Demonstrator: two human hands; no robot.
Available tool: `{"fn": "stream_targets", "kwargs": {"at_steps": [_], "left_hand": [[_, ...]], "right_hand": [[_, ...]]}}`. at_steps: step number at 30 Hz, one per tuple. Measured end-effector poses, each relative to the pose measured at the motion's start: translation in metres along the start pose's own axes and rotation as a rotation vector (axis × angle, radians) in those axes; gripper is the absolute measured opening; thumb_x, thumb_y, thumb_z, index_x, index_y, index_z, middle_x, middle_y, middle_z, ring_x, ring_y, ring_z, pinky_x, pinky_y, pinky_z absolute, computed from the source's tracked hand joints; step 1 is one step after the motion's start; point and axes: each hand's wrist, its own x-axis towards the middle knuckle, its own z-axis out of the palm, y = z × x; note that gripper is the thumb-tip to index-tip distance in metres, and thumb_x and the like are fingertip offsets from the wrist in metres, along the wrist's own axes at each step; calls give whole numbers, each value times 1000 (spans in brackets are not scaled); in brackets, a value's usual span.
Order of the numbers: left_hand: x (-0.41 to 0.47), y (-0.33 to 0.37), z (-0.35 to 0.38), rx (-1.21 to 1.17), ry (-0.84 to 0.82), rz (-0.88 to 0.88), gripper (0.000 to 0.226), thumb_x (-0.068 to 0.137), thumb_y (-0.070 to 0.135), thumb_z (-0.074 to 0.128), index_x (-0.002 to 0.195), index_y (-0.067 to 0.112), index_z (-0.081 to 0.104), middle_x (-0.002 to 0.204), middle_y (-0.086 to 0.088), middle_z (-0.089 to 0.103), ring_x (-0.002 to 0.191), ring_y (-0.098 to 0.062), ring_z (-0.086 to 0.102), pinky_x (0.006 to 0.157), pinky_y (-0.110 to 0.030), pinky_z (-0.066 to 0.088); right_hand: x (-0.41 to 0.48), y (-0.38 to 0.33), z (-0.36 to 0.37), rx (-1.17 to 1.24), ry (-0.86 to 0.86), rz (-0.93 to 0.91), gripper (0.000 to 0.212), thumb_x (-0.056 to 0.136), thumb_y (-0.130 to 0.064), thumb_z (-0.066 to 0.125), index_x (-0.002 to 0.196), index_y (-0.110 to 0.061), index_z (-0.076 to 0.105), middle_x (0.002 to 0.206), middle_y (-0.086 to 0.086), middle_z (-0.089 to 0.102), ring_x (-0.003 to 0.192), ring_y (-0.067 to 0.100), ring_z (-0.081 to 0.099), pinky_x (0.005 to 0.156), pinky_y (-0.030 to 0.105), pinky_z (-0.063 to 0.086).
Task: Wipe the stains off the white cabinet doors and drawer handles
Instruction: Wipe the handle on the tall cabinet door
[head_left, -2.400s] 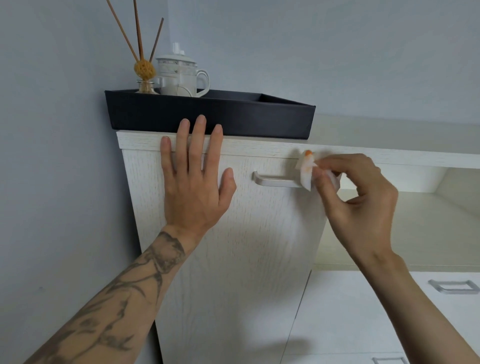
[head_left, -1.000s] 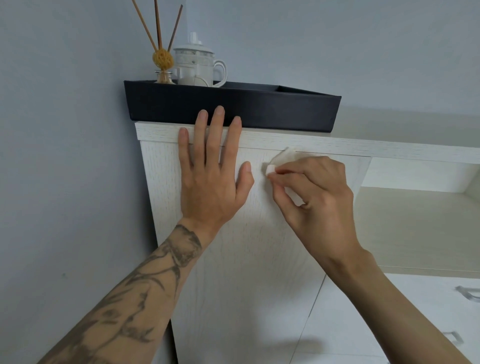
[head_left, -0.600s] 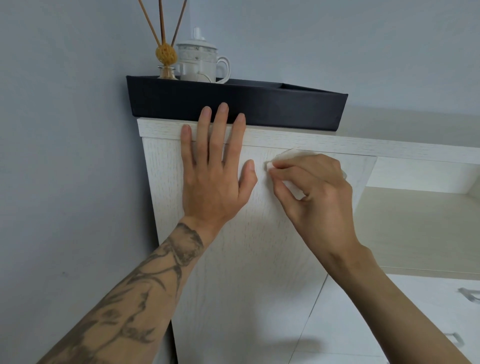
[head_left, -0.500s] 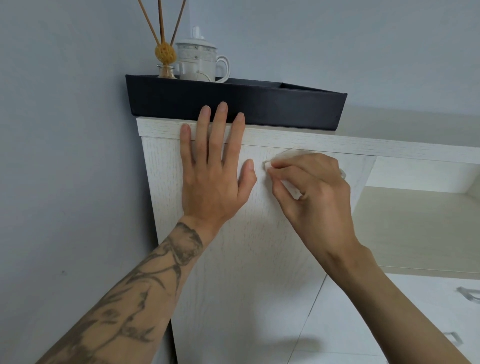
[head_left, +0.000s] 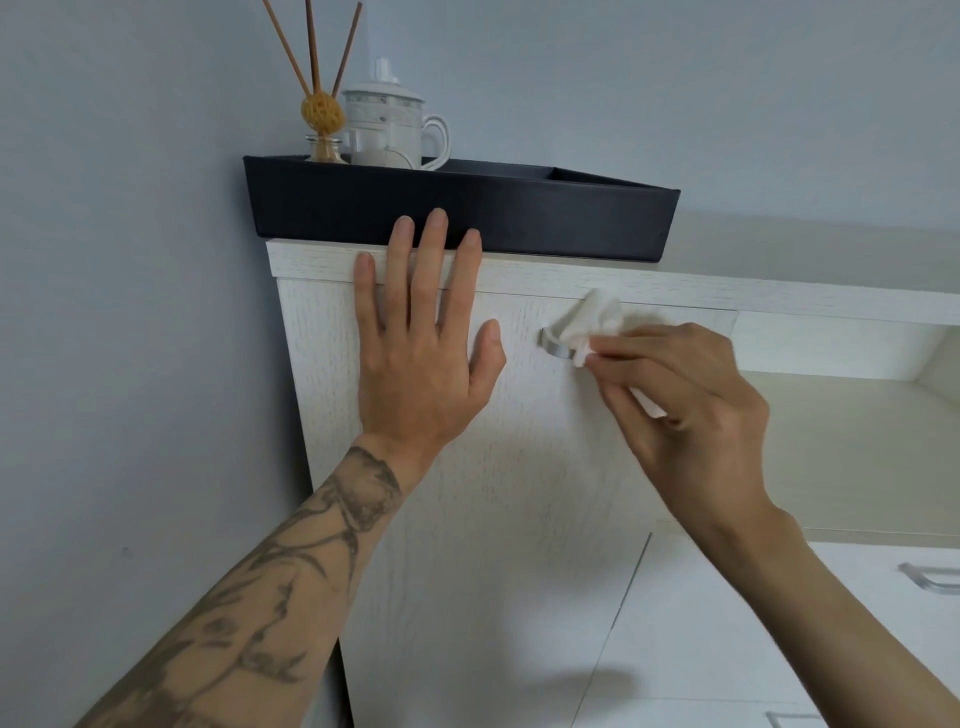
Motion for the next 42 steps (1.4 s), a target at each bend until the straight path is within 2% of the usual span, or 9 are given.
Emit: {"fn": "stream_targets", "kwargs": {"at_steps": [4,9,12,14,17,21,24,28,42], "left_hand": [[1,1,-1,-3,1,2,65,107,40,34,164,10,25,168,-21,30,157,-42,22,130,-59,10],[0,0,-1,7,-2,1,65,107,39,39,163,9,28,168,-22,30,157,-43,23,129,-62,14],[0,0,0,8,-10,1,65,108,40,38,164,9,27,168,-22,29,157,-43,22,129,-63,15],[0,0,0,12,-9,2,65,108,41,37,163,9,27,168,-22,29,157,-43,22,129,-63,14],[0,0,0,13,-4,2,65,107,41,35,163,9,28,168,-22,29,157,-43,22,129,-62,13],[0,0,1,26,3,2,65,107,40,37,163,9,27,168,-22,30,157,-43,23,129,-60,11],[0,0,1,25,5,1,65,106,40,38,163,9,28,168,-22,29,157,-43,22,130,-60,10],[1,0,1,24,5,-1,66,105,39,42,163,10,27,168,-22,29,157,-43,22,130,-59,10],[1,0,1,25,26,6,64,107,38,38,162,7,30,167,-22,30,157,-44,23,130,-61,11]], "right_hand": [[2,1,-13,11,64,75,8,96,-6,79,95,-13,83,104,-7,77,97,20,73,90,34,52],[25,-22,12,131,-42,100,20,95,0,75,111,-9,81,107,4,75,102,20,66,90,32,52],[27,-24,22,146,-144,137,15,92,-10,74,104,-10,83,106,4,69,101,17,61,88,32,50],[26,-23,21,115,-145,124,12,94,-18,77,100,-10,83,101,4,69,97,17,60,87,30,48],[27,-21,21,74,-148,109,8,95,-19,80,100,-11,81,97,4,69,94,21,61,83,34,49],[25,-20,24,29,-149,143,14,97,-19,78,109,-12,81,106,2,72,102,19,62,91,34,49],[18,-18,22,26,-98,85,14,98,-17,76,109,-10,82,106,2,77,105,22,68,97,33,46],[13,-15,18,39,-52,77,14,96,-15,77,108,-9,82,105,3,78,104,21,68,97,33,47],[26,-23,28,38,-106,97,8,96,-12,75,100,-9,82,100,2,78,103,20,69,99,27,43]]}}
